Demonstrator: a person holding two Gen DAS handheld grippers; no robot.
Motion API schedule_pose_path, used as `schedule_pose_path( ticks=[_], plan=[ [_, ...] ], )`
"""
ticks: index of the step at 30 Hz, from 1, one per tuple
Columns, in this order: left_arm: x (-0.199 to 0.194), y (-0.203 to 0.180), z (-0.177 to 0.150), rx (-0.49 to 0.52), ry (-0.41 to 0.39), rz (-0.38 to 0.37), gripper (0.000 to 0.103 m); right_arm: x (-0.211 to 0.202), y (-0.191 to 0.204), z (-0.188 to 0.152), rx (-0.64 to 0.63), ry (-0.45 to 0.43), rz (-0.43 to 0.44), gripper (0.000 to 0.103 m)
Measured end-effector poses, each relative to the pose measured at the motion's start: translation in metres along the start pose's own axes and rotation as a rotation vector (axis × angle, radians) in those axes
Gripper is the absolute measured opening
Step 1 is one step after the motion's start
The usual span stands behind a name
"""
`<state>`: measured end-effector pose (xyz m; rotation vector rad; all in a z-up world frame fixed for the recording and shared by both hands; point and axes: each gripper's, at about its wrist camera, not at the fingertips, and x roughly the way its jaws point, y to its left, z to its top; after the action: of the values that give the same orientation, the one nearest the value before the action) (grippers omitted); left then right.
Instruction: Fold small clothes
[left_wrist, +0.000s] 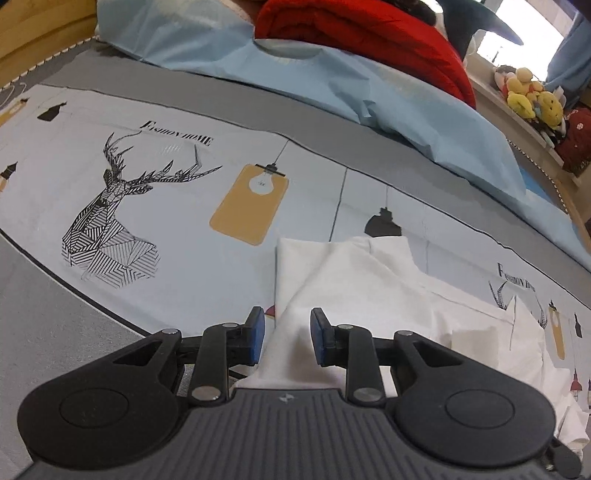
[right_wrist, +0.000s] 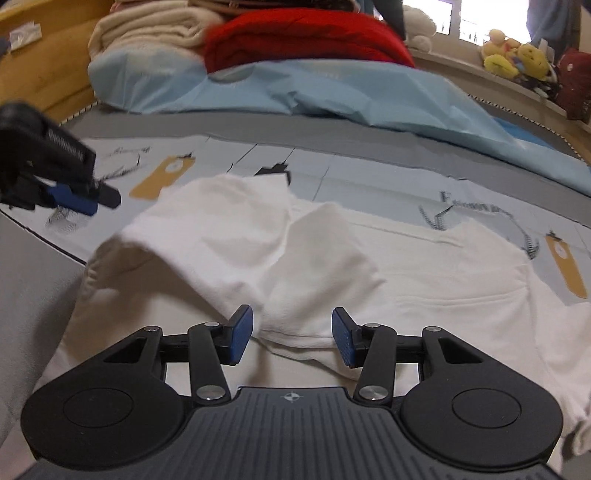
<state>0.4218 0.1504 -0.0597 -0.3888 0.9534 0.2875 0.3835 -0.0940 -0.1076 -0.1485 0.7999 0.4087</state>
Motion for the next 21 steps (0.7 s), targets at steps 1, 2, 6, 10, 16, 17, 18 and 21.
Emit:
schedule_pose_path(
  ticks=[1,2,6,10,16,17,18,21],
  plan=[
    [0.002,0.002,0.0,-0.007,0.006,0.004,0.03,0.005,0.004,0.0,-0.008,0.006,0.002,0.049],
    [0.003,0.003,0.001,-0.014,0.011,0.006,0.03,0.009,0.008,0.0,-0.019,0.01,-0.004,0.049],
    [0.006,0.007,0.005,-0.031,0.014,0.009,0.03,0.022,0.015,-0.001,-0.082,0.051,-0.086,0.046],
    [0.005,0.012,0.008,-0.038,0.009,0.016,0.03,0.013,-0.007,0.005,0.019,0.039,-0.091,0.011],
    [0.003,0.014,0.008,-0.038,0.007,0.014,0.03,-0.052,-0.076,0.016,0.393,-0.159,-0.029,0.0],
    [0.002,0.014,0.008,-0.034,0.004,0.013,0.03,-0.065,-0.09,0.012,0.46,-0.197,-0.037,0.0],
    [0.002,0.015,0.008,-0.032,0.003,0.018,0.03,-0.073,-0.104,0.008,0.516,-0.217,-0.052,0.0],
    [0.002,0.019,0.008,-0.047,0.006,0.034,0.03,-0.086,-0.144,-0.008,0.659,-0.225,-0.139,0.0]
  ],
)
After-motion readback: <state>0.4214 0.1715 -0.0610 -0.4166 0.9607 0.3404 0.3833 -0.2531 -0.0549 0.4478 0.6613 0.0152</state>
